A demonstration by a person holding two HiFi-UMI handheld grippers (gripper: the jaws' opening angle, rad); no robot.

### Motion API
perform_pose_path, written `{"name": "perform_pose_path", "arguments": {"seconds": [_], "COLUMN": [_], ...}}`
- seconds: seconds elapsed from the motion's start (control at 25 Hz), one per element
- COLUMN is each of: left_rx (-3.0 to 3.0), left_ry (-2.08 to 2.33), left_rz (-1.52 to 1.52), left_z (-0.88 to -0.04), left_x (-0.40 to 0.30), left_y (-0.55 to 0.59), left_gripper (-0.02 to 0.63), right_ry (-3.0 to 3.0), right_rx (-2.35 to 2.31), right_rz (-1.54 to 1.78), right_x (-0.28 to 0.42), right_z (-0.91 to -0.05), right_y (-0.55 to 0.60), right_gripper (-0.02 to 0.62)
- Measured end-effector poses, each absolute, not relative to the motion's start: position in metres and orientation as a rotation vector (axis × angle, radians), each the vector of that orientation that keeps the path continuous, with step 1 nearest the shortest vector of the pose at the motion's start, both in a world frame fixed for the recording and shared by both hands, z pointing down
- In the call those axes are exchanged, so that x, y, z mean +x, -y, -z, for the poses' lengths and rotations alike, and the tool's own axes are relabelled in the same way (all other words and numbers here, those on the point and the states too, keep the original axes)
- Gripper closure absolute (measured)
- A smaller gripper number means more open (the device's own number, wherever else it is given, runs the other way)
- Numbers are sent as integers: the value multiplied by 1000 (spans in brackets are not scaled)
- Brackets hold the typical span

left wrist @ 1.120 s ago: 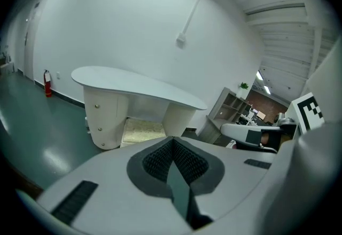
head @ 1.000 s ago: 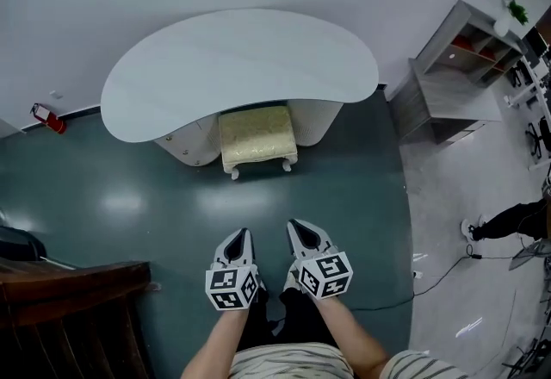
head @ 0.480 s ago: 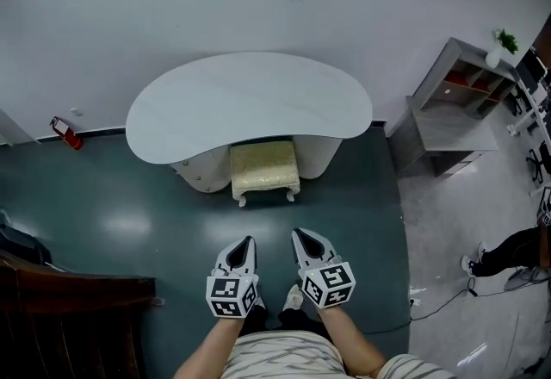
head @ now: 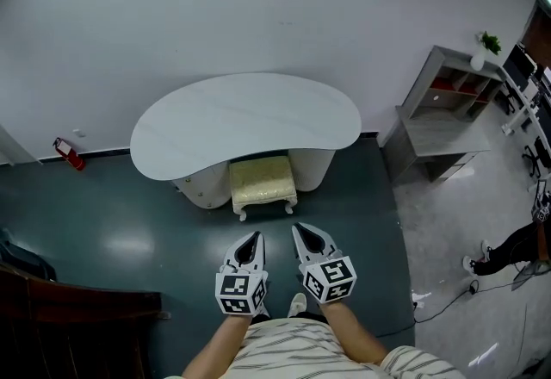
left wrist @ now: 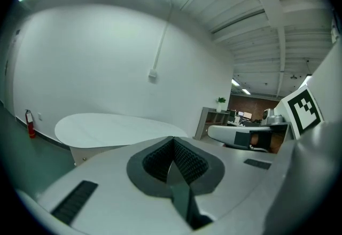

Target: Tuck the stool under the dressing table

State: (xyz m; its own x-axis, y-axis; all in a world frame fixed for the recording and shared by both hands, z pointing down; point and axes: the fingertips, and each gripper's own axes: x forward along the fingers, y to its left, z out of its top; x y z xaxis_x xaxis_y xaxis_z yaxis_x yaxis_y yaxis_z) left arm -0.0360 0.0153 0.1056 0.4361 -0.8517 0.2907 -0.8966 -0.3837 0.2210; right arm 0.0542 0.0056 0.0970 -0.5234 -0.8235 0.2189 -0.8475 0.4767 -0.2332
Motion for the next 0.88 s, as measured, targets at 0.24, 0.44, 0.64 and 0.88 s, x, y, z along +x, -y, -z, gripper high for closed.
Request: {"name": "perform_pose_path", "arguments": {"seconds": [0.24, 0.44, 0.64, 0.88], "left_rx": [2428, 2493, 2562, 2590], "left_ry": [1495, 1516, 1537, 1557], "left_rz": [-98, -27, 31, 62], "left_z": [-62, -28, -3, 6], "left_x": [-31, -32, -26, -28], "left_y": [-7, -4, -7, -13], "left_gripper": [600, 600, 601, 600], "right_ry": [2684, 2740, 2780, 2805], "right_rx": [1550, 1580, 1601, 1607], "right_rz": [-382, -282, -187, -155], "right_x": [57, 56, 57, 53], "right_z": [-53, -17, 5, 13], "right_y": [1, 1, -3, -8], "right_gripper": [581, 581, 582, 583]}}
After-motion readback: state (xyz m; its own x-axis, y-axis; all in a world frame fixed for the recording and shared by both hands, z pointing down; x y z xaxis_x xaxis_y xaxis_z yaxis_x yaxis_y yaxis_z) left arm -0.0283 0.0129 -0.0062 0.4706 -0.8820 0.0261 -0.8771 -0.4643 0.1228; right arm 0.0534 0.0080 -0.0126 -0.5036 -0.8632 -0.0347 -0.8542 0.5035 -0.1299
